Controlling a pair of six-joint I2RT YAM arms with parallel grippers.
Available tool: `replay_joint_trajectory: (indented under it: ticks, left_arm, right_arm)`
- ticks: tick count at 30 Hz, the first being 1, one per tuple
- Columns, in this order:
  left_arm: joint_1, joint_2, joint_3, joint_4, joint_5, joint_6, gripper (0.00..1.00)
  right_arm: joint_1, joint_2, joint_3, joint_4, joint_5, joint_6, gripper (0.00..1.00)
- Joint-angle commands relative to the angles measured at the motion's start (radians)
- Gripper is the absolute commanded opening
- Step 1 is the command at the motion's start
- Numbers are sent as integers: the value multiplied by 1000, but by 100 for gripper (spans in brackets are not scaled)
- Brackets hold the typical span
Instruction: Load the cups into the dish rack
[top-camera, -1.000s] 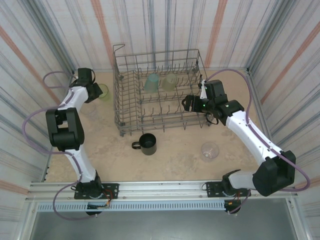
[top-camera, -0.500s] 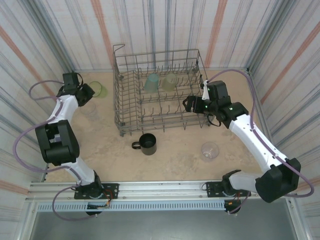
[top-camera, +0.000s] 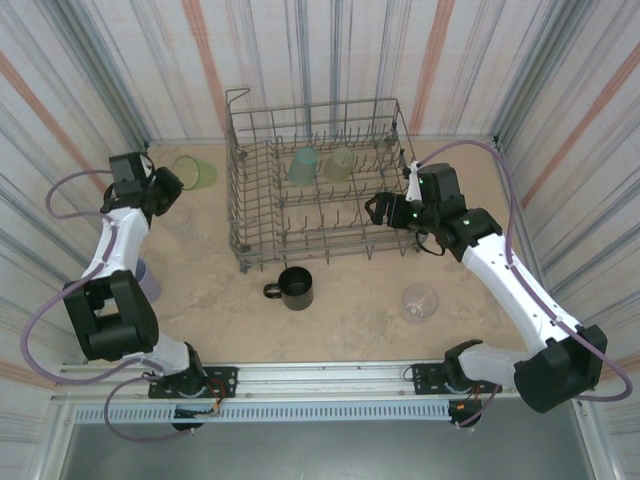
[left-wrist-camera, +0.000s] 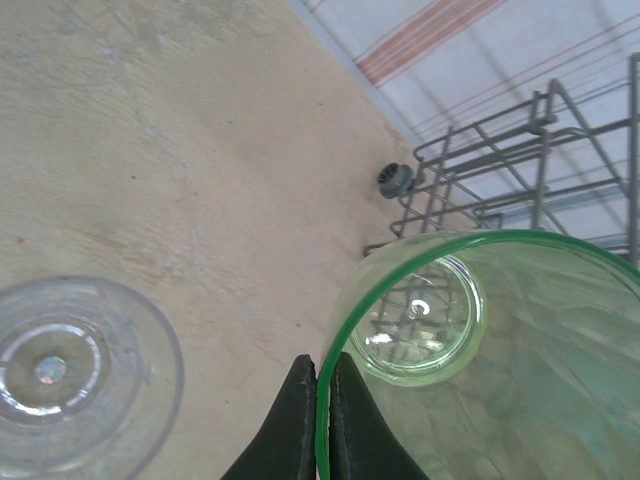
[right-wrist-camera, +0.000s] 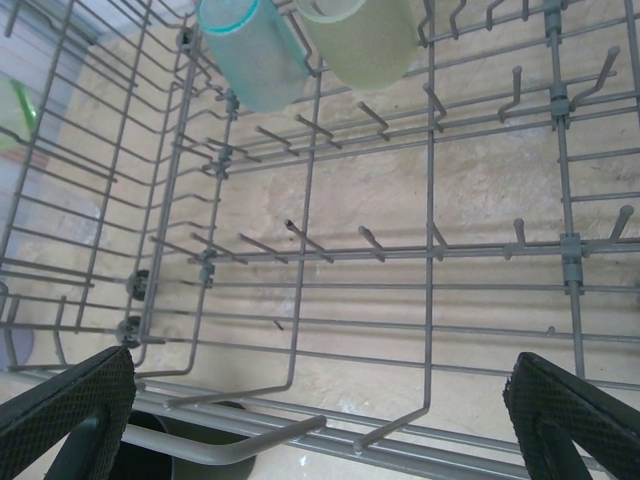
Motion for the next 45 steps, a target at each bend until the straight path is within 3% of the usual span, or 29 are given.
replay_joint_trajectory:
  ticks: [1, 11, 21, 45]
  left_arm:
    - [17, -62, -37, 48, 70, -46, 0]
    - [46, -132, -98, 104, 166, -121, 0]
    - [72, -130, -221, 351, 361, -317, 0]
    - [56, -243, -297, 533, 447, -460, 0]
  right_arm:
    - [18, 13, -10, 11, -33, 35, 99]
    - [34, 72, 28, 32, -45, 34, 99]
    - [63, 119, 43, 65, -69, 58, 99]
    - [75, 273, 167, 146, -174, 94, 99]
